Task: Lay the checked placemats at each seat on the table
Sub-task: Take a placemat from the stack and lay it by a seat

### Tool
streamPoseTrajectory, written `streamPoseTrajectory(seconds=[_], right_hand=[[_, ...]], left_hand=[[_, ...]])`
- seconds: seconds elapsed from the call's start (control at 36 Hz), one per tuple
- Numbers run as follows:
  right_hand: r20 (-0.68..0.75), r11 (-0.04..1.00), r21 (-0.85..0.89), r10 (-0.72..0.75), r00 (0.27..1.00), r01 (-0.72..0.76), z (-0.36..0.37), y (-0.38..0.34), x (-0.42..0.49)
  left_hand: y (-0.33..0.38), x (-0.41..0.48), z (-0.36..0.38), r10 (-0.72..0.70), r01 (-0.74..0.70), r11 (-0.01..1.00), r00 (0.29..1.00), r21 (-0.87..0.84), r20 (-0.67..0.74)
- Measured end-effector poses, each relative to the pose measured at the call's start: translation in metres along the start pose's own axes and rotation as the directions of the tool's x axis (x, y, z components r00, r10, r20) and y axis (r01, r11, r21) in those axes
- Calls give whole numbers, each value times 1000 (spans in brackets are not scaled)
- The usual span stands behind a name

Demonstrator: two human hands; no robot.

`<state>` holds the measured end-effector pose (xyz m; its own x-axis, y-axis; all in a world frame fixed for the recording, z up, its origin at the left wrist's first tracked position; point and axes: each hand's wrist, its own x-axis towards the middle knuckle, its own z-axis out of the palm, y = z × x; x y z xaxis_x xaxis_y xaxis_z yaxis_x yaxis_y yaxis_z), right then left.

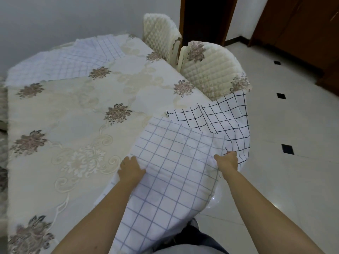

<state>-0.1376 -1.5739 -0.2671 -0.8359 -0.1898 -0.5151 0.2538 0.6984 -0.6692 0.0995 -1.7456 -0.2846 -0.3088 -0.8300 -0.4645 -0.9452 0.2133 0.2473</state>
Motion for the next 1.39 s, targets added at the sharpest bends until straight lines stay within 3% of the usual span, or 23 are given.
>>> streamPoseTrajectory(seconds=[0.19, 0.39, 0.58, 0.81, 1.03, 1.39], right_hand=[[68, 994, -94, -57, 996, 63, 1, -1, 6], [84, 972, -154, -166, 983, 177, 4, -13, 4], [156, 924, -134, -337, 928, 358, 15, -41, -7], [188, 867, -133, -453, 872, 479, 26, -80, -25], [230, 797, -169, -540, 809, 580, 47, -113, -36], [284, 797, 14, -582, 762, 603, 119, -157, -78]], left_hand=[[-13, 6, -7, -108, 105, 994, 989, -33, -101], [-22, 19, -18, -292, 288, 947, 956, -141, -3], [-31, 23, -21, -305, 309, 947, 951, -93, 57], [-33, 12, -16, -297, 299, 954, 952, 15, -70], [-67, 8, -34, -415, 349, 855, 904, -383, -104], [-146, -12, -60, -528, 326, 622, 846, -712, -74]])
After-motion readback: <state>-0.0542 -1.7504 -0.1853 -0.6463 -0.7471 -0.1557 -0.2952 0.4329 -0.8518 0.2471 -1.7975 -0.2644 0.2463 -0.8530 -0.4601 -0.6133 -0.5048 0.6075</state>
